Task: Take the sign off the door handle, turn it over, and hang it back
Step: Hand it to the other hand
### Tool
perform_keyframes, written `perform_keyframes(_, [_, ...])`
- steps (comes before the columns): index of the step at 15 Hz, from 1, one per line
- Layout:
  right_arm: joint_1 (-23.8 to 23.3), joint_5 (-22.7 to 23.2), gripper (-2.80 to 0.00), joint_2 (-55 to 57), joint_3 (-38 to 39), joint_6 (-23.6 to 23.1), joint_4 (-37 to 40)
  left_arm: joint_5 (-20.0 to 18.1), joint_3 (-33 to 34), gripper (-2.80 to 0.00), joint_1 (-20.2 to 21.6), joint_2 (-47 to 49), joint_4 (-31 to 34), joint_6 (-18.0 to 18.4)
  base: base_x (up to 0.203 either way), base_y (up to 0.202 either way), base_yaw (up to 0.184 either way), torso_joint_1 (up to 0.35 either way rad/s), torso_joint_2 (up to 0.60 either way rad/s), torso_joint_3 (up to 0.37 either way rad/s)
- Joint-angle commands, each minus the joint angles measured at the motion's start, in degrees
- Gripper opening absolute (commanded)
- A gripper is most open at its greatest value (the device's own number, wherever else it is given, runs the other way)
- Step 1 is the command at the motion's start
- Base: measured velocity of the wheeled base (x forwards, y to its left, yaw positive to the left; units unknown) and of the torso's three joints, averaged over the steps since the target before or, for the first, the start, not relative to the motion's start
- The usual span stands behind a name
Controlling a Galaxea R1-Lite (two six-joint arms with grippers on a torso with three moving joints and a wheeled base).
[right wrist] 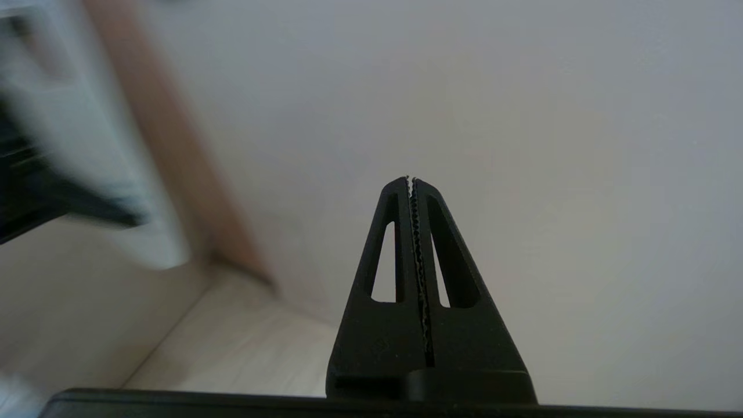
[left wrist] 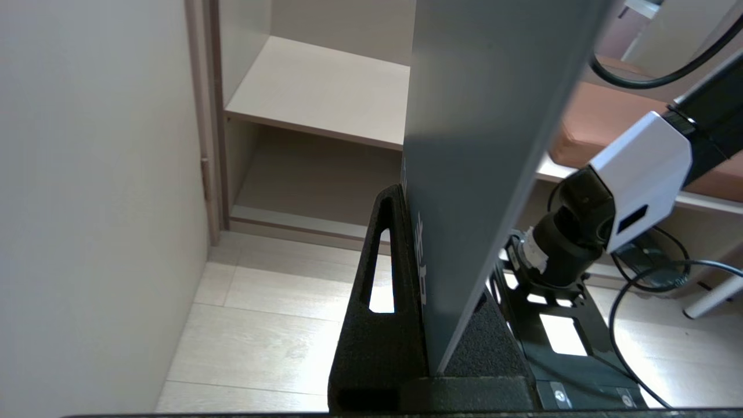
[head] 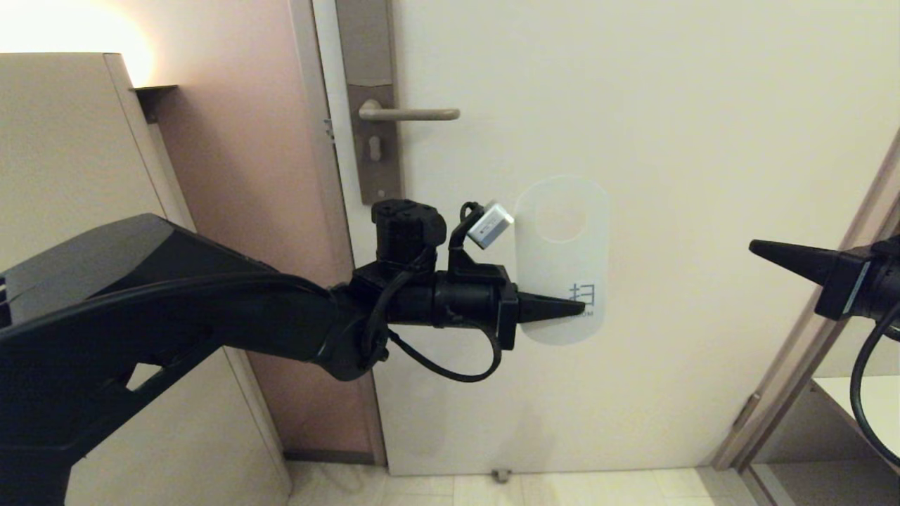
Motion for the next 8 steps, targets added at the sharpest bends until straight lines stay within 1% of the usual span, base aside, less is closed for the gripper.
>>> perform_keyframes(1, [0.2, 4.9, -2.80, 0.6, -0.3, -1.0, -0.2, -0.4, 0.1, -2.80, 0.0, 0.3, -0.3, -0.1, 0.000, 0.000, 0.000, 0.000, 0.00, 0.000])
perform_keyframes(3, [0.2, 10.8, -2.80, 0.8, -0.3, -2.4, -0.1, -0.5, 0.0, -2.80, -0.4, 0.5, -0.3, -0.1, 0.000, 0.000, 0.000, 0.000, 0.00, 0.000])
perform_keyframes(4, [0.4, 12.9, -2.80, 1.1, -0.4, -2.6, -0.2, -0.5, -0.2, -2.80, -0.8, 0.8, -0.3, -0.1, 0.000, 0.000, 0.000, 0.000, 0.00, 0.000])
perform_keyframes(5, [0.9, 13.6, -2.80, 1.5, -0.6, -2.6, -0.2, -0.5, -0.5, -2.80, -1.0, 1.1, -0.4, -0.1, 0.000, 0.000, 0.000, 0.000, 0.00, 0.000])
perform_keyframes(8, [4.2, 13.7, -2.80, 2.0, -0.6, -2.6, -0.2, -0.5, -2.4, -2.80, -1.9, 2.0, -0.4, -0.1, 0.000, 0.000, 0.000, 0.000, 0.00, 0.000])
